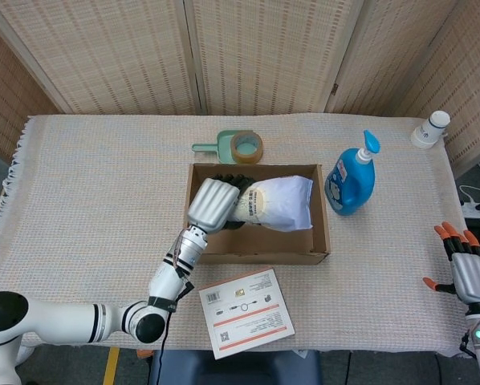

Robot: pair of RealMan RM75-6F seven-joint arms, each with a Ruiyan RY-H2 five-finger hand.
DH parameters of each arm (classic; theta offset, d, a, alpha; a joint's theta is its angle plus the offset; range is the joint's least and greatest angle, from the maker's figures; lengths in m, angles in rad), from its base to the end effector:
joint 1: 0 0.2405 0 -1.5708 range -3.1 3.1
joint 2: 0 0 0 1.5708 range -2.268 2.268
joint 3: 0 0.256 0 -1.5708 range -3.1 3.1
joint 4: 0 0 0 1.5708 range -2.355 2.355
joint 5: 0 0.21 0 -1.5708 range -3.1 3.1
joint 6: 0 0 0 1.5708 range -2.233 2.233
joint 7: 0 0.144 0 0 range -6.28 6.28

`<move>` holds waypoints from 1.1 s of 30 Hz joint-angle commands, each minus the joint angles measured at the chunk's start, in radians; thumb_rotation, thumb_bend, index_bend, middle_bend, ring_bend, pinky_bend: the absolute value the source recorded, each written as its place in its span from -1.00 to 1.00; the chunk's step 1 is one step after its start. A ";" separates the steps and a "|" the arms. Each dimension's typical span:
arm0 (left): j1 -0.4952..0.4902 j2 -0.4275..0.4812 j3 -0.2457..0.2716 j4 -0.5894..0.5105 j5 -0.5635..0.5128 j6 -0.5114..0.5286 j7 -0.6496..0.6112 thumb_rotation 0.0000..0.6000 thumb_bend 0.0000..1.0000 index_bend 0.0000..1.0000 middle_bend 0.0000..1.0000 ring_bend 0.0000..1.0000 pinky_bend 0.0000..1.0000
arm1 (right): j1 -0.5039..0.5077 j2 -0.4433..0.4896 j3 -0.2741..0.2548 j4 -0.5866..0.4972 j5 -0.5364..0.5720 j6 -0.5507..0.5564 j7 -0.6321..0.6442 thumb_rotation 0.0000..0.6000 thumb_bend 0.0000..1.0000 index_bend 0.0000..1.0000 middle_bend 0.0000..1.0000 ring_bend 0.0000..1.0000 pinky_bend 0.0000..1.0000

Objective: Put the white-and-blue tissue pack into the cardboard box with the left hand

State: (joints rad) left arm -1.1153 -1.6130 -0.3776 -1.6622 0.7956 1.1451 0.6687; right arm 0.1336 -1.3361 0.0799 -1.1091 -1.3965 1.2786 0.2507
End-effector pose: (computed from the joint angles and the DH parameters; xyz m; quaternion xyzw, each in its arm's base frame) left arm 0.0321 0.3644 0.0044 -0.7199 -0.3042 -0.4759 0.4034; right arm -0.4019 -0.2079 0.1337 0.5695 -0.4427 0.3291 0.6094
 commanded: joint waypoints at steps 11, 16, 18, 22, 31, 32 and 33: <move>0.032 0.108 0.007 -0.049 0.008 0.020 -0.019 1.00 -0.68 -1.00 -1.00 -1.00 -0.99 | 0.000 -0.003 -0.012 -0.006 -0.015 0.000 -0.010 1.00 -1.00 -0.80 -1.00 -1.00 -1.00; 0.072 0.213 0.024 -0.124 0.001 0.045 0.018 1.00 -0.65 -1.00 -1.00 -1.00 -0.99 | -0.001 -0.006 -0.014 -0.004 -0.018 0.002 -0.013 1.00 -1.00 -0.80 -1.00 -1.00 -1.00; 0.099 0.282 0.038 -0.175 -0.026 0.068 0.062 1.00 -0.58 -1.00 -1.00 -1.00 -0.95 | -0.001 -0.007 -0.016 -0.005 -0.021 0.005 -0.014 1.00 -1.00 -0.80 -1.00 -1.00 -1.00; 0.153 0.388 0.082 -0.226 -0.038 0.145 0.150 1.00 -0.50 -1.00 -1.00 -1.00 -0.89 | -0.001 -0.010 -0.019 -0.005 -0.025 0.005 -0.018 1.00 -1.00 -0.80 -1.00 -1.00 -1.00; 0.411 0.574 0.244 -0.168 0.143 0.164 -0.121 1.00 -0.50 -1.00 -1.00 -1.00 -0.83 | -0.007 -0.004 -0.026 -0.033 -0.045 0.033 -0.029 1.00 -1.00 -0.81 -1.00 -1.00 -1.00; 0.446 0.575 0.273 -0.148 0.196 0.184 -0.160 1.00 -0.50 -1.00 -1.00 -1.00 -0.84 | -0.008 -0.003 -0.026 -0.037 -0.049 0.038 -0.028 1.00 -1.00 -0.81 -1.00 -1.00 -1.00; 0.470 0.572 0.292 -0.129 0.233 0.200 -0.185 1.00 -0.50 -1.00 -1.00 -1.00 -0.84 | -0.009 -0.002 -0.027 -0.040 -0.052 0.043 -0.027 1.00 -1.00 -0.81 -1.00 -1.00 -1.00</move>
State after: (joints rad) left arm -0.7666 -1.0869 -0.1839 -1.8415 0.8807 1.3051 0.6175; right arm 0.1262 -1.3398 0.0537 -1.1451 -1.4446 1.3165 0.2228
